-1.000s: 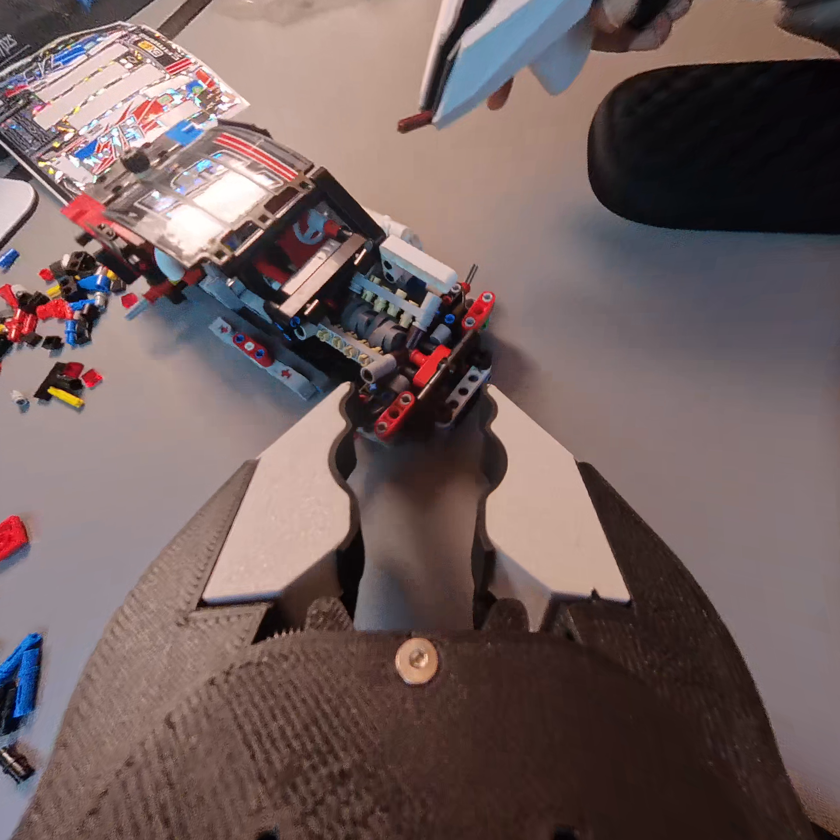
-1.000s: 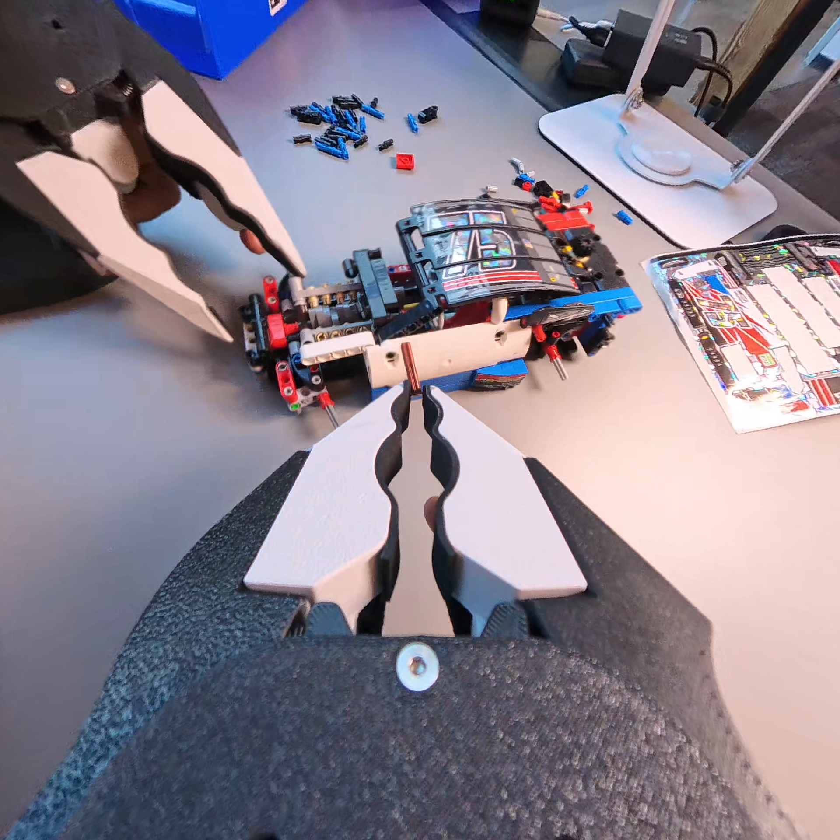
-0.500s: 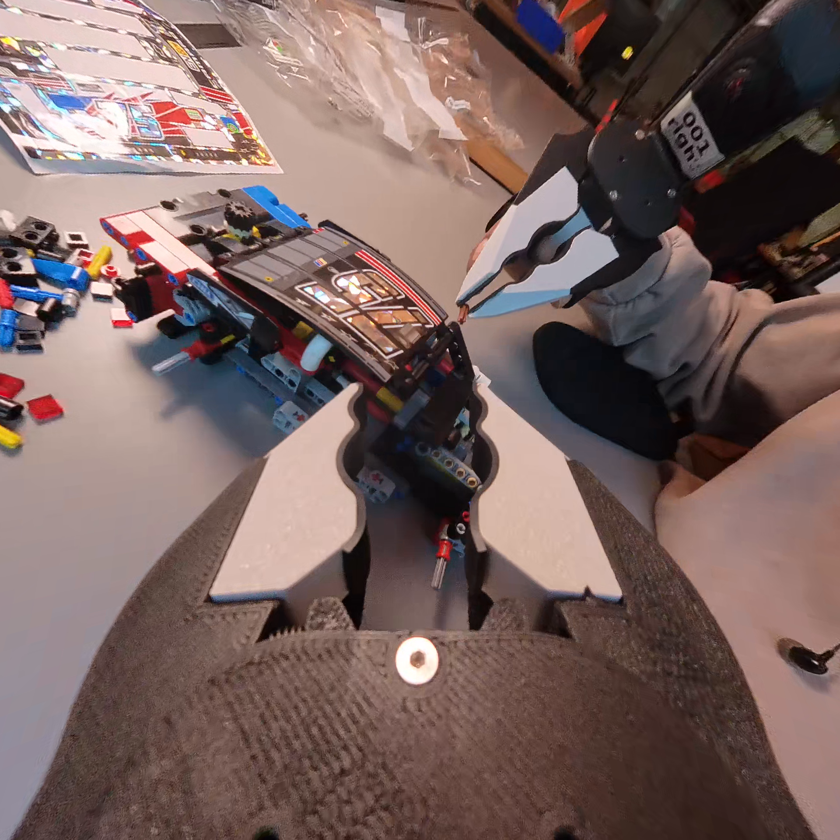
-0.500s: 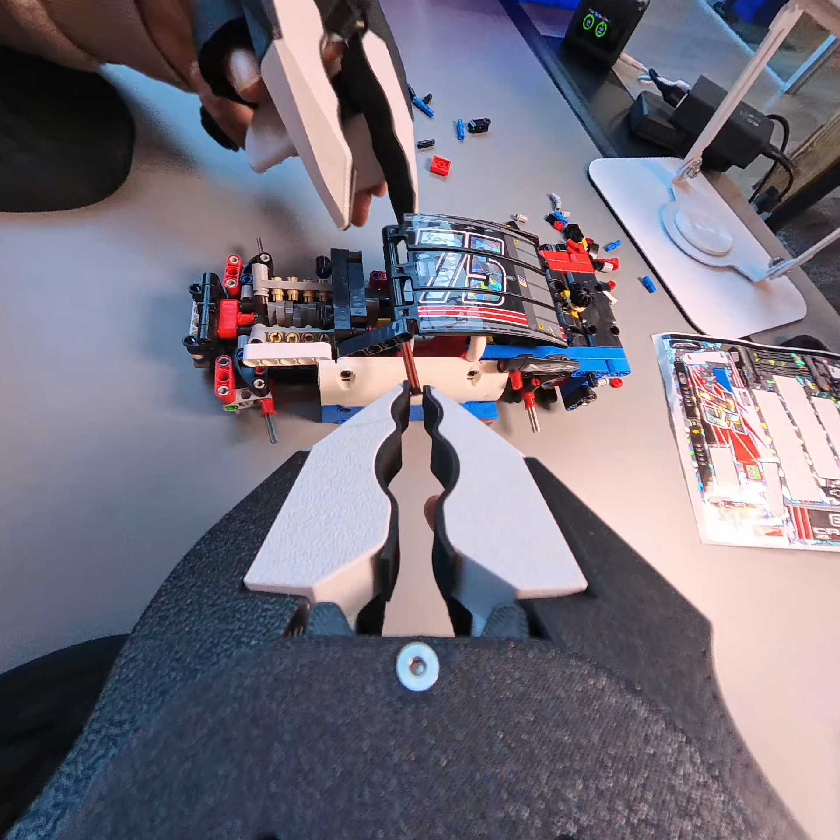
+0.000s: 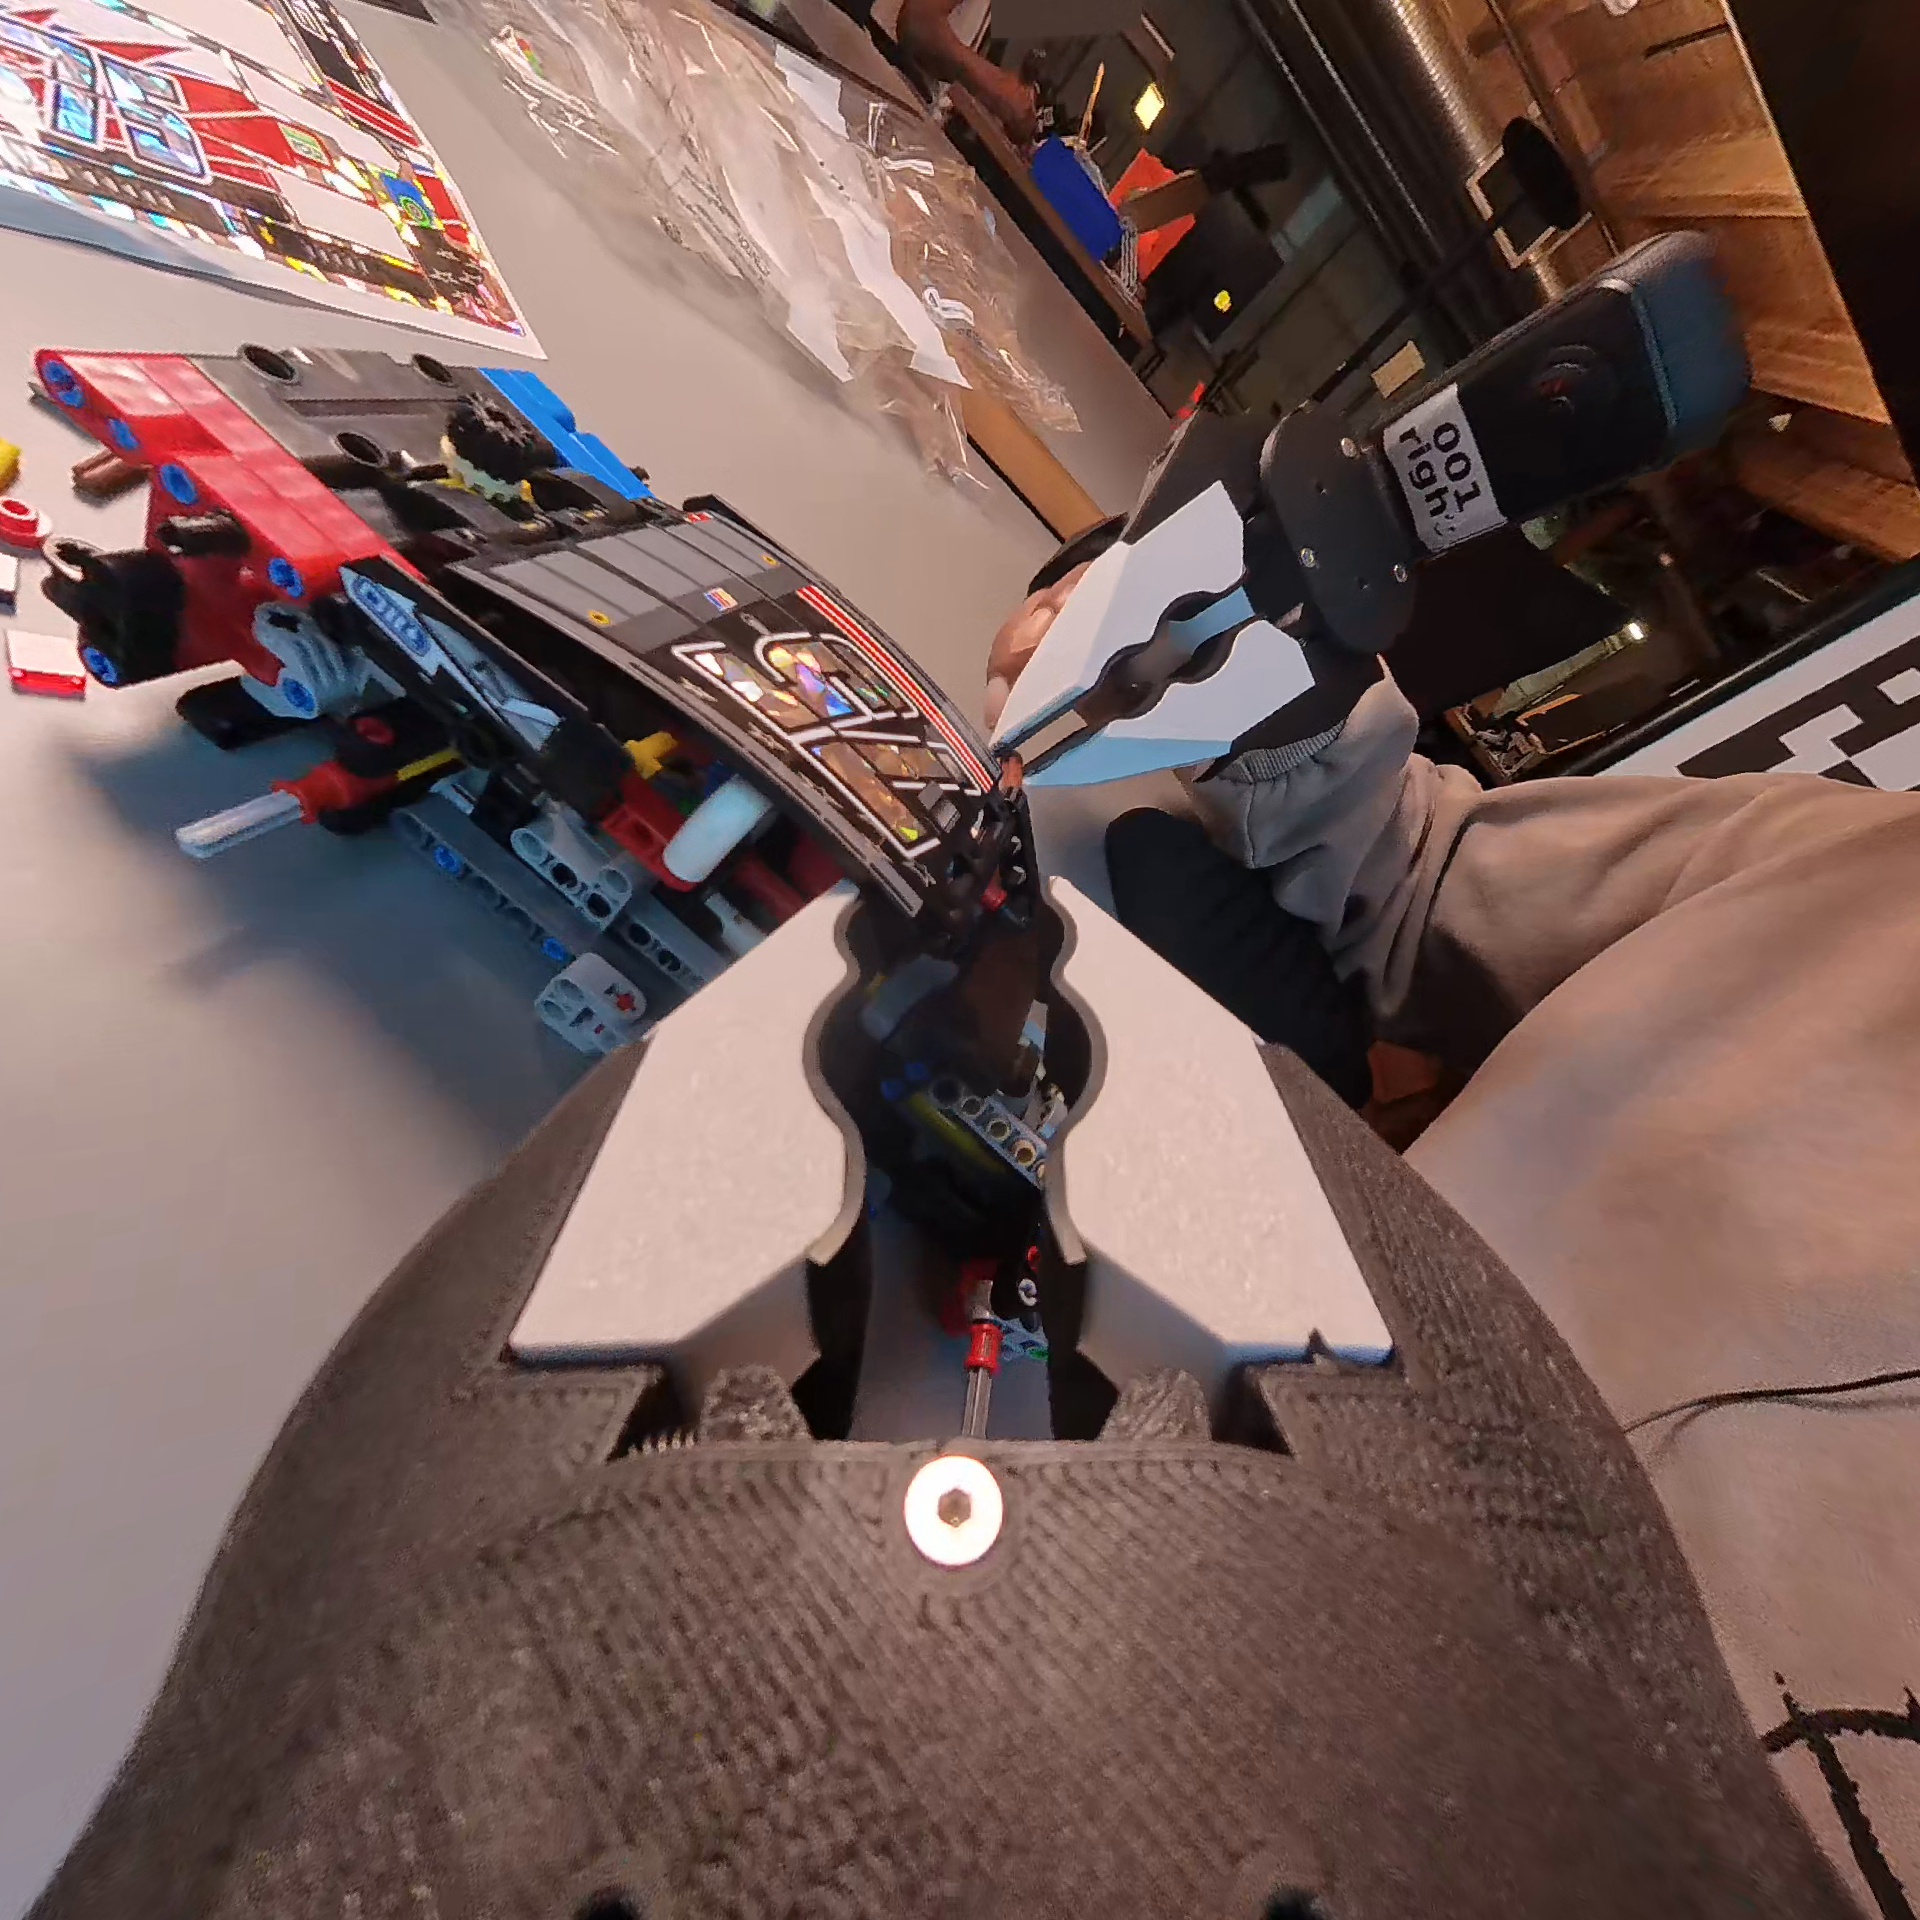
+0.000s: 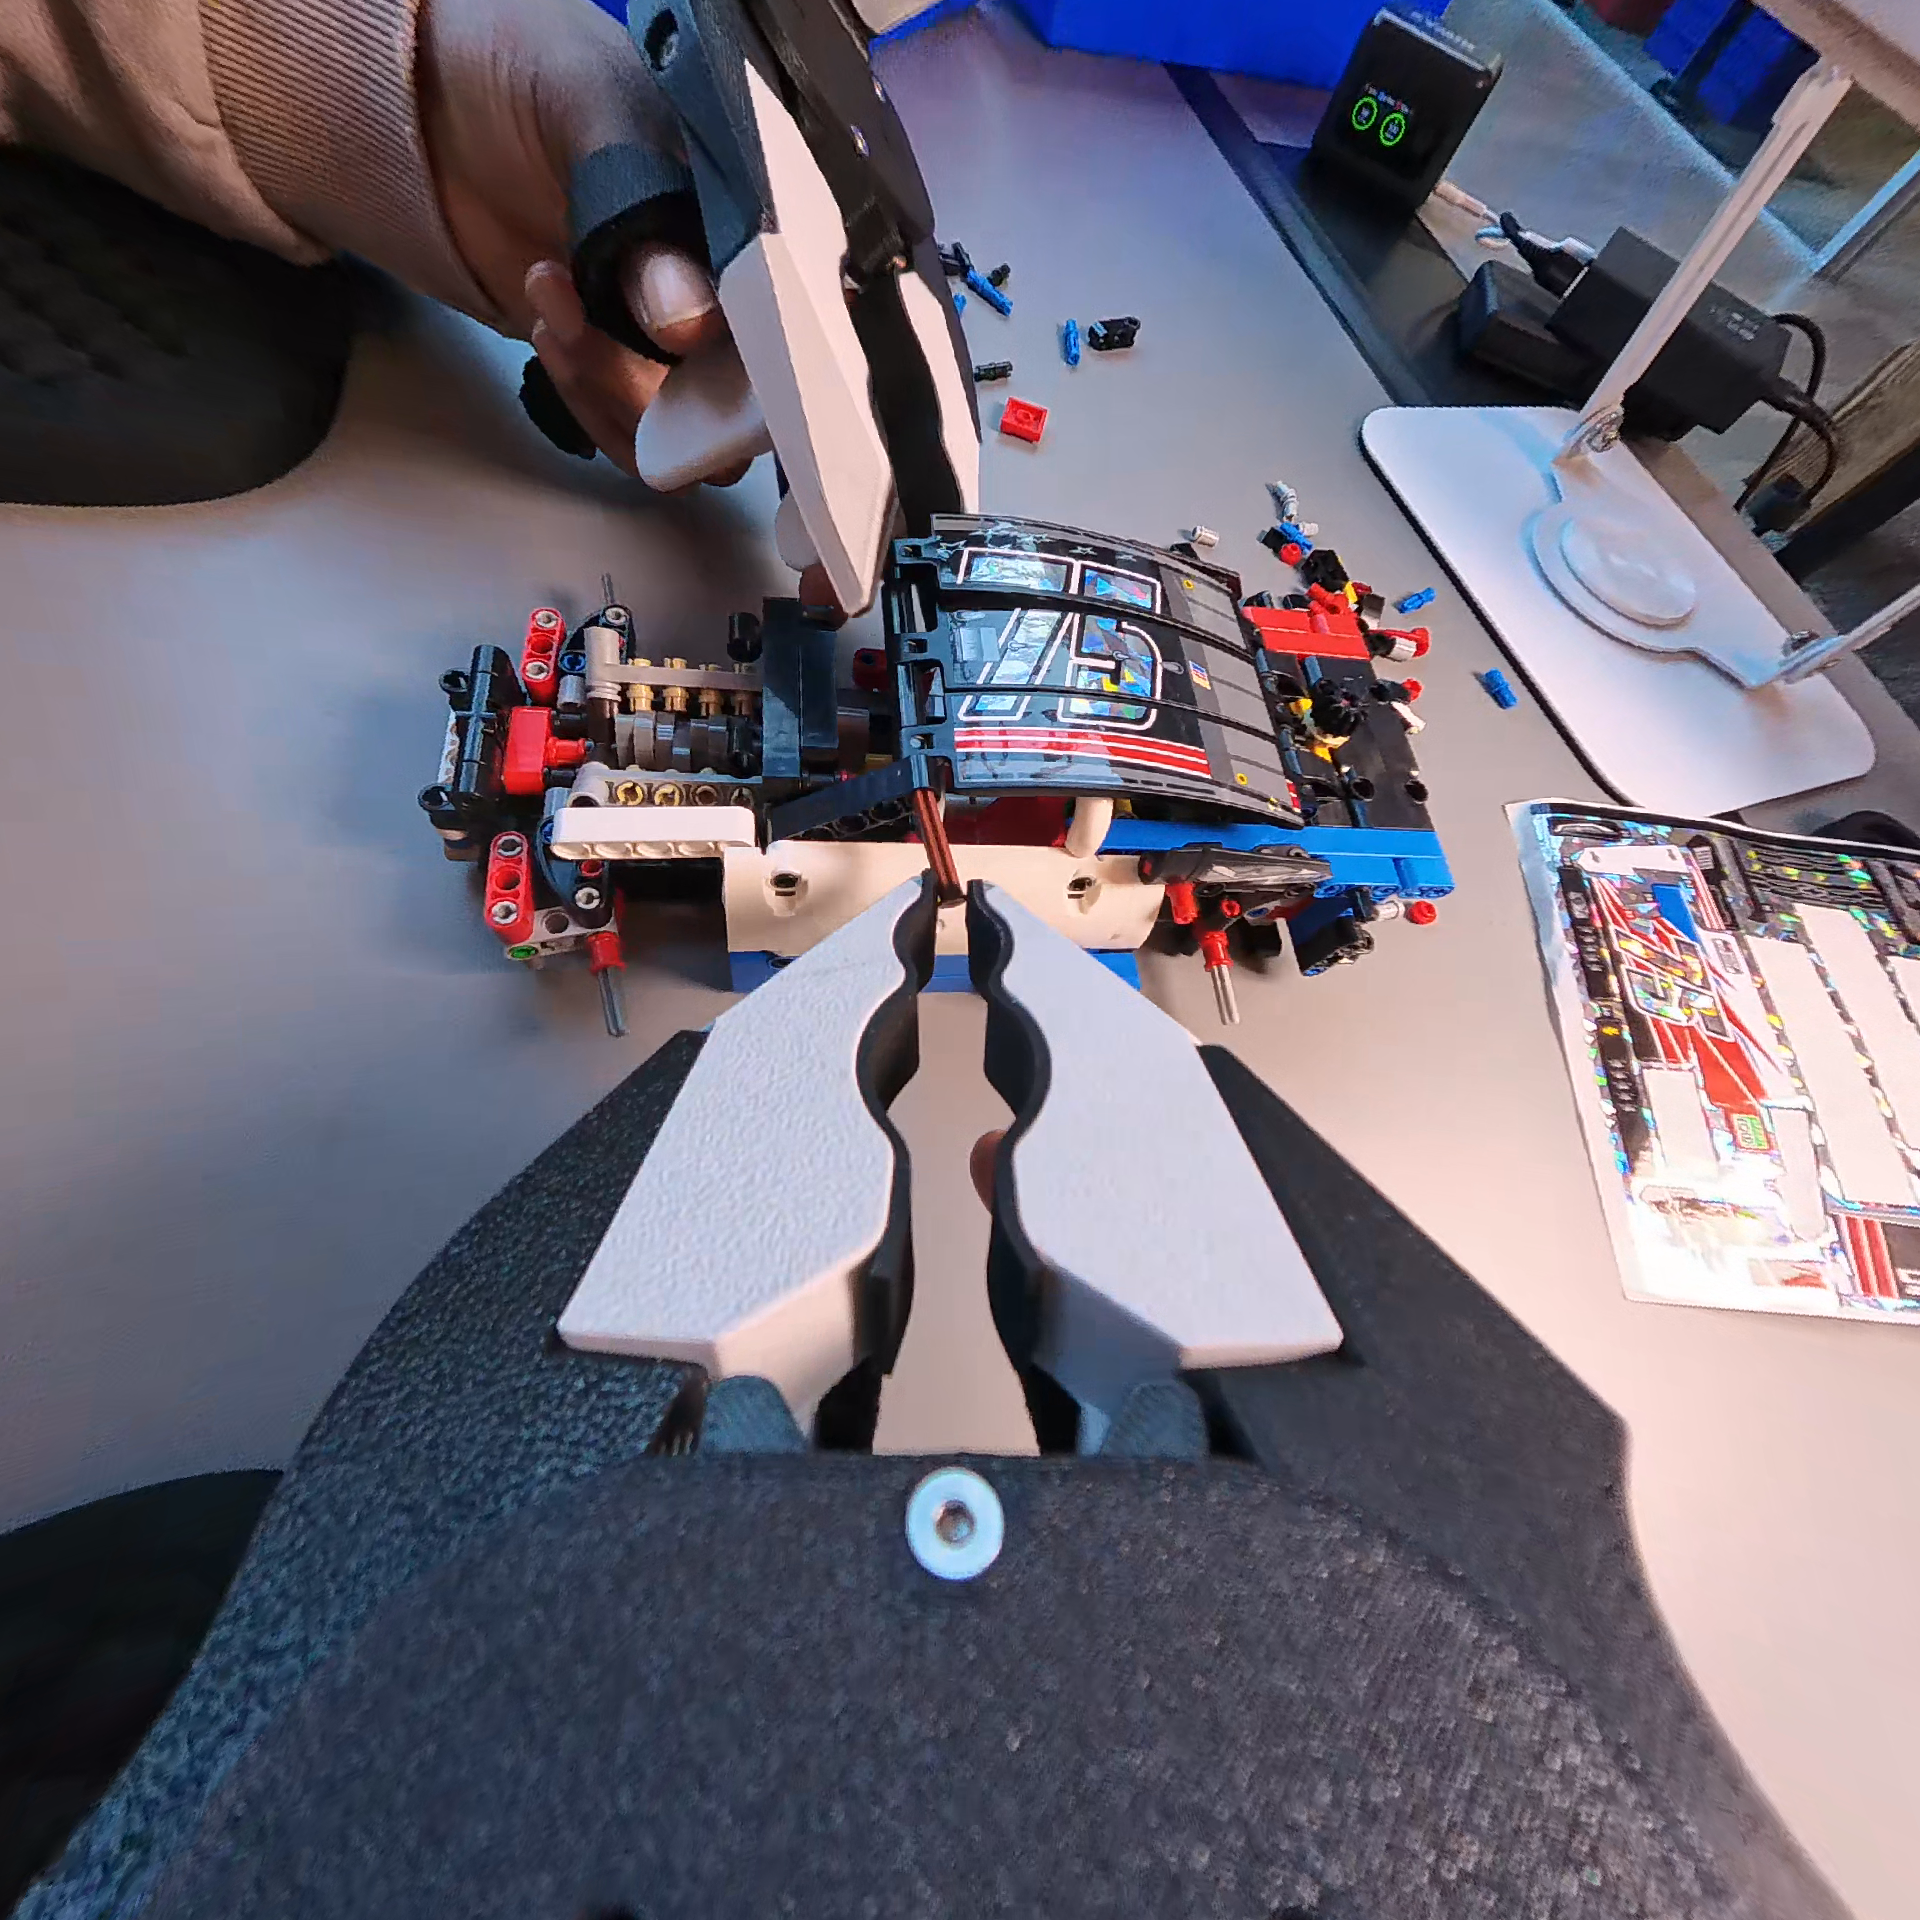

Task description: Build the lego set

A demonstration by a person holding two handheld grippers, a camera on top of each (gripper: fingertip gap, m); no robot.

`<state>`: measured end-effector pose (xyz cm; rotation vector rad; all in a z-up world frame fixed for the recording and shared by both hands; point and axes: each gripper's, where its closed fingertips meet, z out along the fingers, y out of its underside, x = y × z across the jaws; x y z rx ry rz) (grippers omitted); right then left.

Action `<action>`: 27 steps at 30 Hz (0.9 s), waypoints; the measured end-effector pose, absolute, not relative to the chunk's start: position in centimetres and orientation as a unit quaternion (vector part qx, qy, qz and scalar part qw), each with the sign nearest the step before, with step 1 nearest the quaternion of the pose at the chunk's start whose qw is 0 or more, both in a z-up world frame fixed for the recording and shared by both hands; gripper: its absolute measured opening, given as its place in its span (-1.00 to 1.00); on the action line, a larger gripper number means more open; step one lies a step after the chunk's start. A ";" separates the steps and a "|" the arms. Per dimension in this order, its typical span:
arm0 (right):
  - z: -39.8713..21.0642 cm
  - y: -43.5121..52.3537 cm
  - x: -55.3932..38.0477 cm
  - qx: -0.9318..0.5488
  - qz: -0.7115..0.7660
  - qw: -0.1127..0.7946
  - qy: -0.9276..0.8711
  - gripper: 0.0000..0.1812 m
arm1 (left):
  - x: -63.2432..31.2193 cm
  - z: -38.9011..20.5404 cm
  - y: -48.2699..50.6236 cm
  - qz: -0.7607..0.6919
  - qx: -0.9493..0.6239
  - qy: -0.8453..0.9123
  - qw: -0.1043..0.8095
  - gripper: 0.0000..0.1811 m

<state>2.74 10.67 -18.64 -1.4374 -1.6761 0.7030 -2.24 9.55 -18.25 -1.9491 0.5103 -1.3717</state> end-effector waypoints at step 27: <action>-18.2 10.2 2.2 -0.585 0.332 0.434 -0.599 -0.96 | -0.3 -19.1 9.9 -0.529 -0.762 0.202 0.315 -0.79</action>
